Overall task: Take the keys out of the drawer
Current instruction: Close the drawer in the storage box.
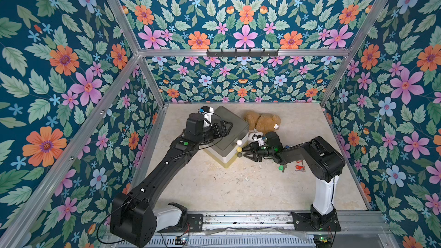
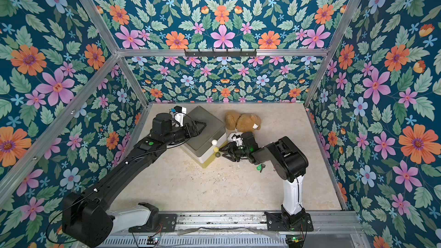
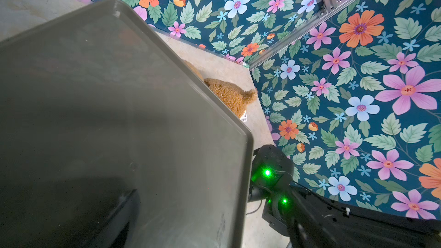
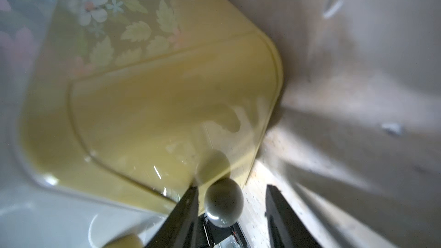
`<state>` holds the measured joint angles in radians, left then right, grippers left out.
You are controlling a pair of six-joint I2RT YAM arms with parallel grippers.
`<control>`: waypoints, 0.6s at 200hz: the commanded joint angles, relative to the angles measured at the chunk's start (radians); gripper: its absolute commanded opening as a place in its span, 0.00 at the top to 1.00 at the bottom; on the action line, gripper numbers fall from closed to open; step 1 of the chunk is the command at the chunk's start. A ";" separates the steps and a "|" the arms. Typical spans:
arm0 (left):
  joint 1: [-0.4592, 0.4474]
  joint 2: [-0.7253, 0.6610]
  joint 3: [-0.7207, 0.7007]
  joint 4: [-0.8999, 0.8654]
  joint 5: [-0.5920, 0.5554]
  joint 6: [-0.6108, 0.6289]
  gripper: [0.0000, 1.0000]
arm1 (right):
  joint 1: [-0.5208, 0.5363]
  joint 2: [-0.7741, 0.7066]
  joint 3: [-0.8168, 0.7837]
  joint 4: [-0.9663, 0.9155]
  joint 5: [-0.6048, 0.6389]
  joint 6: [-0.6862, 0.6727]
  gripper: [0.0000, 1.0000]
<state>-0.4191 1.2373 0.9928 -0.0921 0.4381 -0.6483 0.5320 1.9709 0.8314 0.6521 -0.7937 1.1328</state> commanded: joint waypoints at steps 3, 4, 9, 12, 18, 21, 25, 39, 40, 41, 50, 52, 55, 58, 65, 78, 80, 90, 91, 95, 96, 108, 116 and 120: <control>0.002 -0.007 -0.003 -0.038 -0.018 0.000 0.01 | 0.005 -0.013 0.027 -0.034 0.008 -0.067 0.49; 0.001 -0.007 -0.003 -0.038 -0.019 0.000 0.01 | 0.005 -0.014 0.027 -0.036 0.009 -0.070 0.49; 0.002 -0.007 -0.003 -0.037 -0.019 -0.001 0.01 | 0.004 -0.019 0.028 -0.054 0.016 -0.082 0.49; 0.002 -0.008 -0.003 -0.037 -0.019 -0.001 0.01 | 0.005 -0.023 0.029 -0.060 0.018 -0.087 0.49; 0.002 -0.010 -0.003 -0.036 -0.021 -0.002 0.01 | 0.004 -0.027 0.027 -0.074 0.021 -0.095 0.49; 0.001 -0.010 -0.003 -0.034 -0.022 -0.002 0.01 | 0.004 -0.030 0.026 -0.080 0.023 -0.098 0.48; 0.001 -0.012 -0.005 -0.031 -0.024 -0.002 0.01 | 0.004 -0.034 0.026 -0.087 0.026 -0.102 0.48; 0.002 -0.015 -0.006 -0.024 -0.027 -0.002 0.01 | 0.004 -0.052 0.011 -0.099 0.038 -0.107 0.49; 0.002 -0.016 -0.006 -0.023 -0.028 -0.002 0.01 | 0.005 -0.053 0.010 -0.099 0.039 -0.107 0.49; 0.002 -0.016 -0.006 -0.023 -0.028 -0.002 0.01 | 0.004 -0.055 0.009 -0.100 0.041 -0.107 0.49; 0.002 -0.016 -0.006 -0.018 -0.029 0.002 0.01 | 0.004 -0.070 -0.005 -0.108 0.052 -0.110 0.49; 0.002 -0.016 -0.006 -0.018 -0.029 0.002 0.01 | 0.004 -0.074 -0.007 -0.109 0.054 -0.111 0.49; 0.002 -0.016 -0.006 -0.016 -0.029 0.002 0.01 | 0.004 -0.080 -0.014 -0.111 0.059 -0.111 0.49; 0.002 -0.017 -0.005 -0.014 -0.029 0.004 0.01 | 0.004 -0.087 -0.020 -0.112 0.065 -0.112 0.48; 0.002 -0.019 -0.003 -0.009 -0.029 0.008 0.01 | 0.002 -0.107 -0.036 -0.118 0.081 -0.116 0.49; 0.002 -0.022 0.008 -0.005 -0.034 0.018 0.01 | 0.000 -0.152 -0.060 -0.149 0.115 -0.135 0.49; 0.002 -0.022 0.009 -0.005 -0.036 0.021 0.01 | 0.000 -0.159 -0.062 -0.157 0.120 -0.138 0.48; 0.002 -0.022 0.024 -0.003 -0.039 0.031 0.01 | -0.003 -0.194 -0.073 -0.196 0.147 -0.162 0.49; 0.002 -0.022 0.026 -0.003 -0.039 0.032 0.01 | -0.003 -0.198 -0.074 -0.199 0.150 -0.164 0.49; 0.002 -0.022 0.032 -0.003 -0.040 0.035 0.01 | -0.005 -0.215 -0.078 -0.217 0.162 -0.173 0.48; 0.002 -0.022 0.033 -0.003 -0.041 0.036 0.01 | -0.004 -0.218 -0.079 -0.221 0.163 -0.175 0.48; 0.002 -0.023 0.053 -0.005 -0.042 0.049 0.01 | -0.007 -0.266 -0.089 -0.275 0.197 -0.203 0.49; 0.002 -0.026 0.063 -0.009 -0.047 0.056 0.01 | -0.010 -0.299 -0.094 -0.310 0.216 -0.218 0.49; 0.002 -0.029 0.068 -0.010 -0.051 0.059 0.01 | -0.012 -0.305 -0.096 -0.329 0.227 -0.224 0.49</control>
<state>-0.4187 1.2182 1.0336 -0.1028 0.4015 -0.6262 0.5259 1.7271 0.7471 0.4431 -0.6556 0.9833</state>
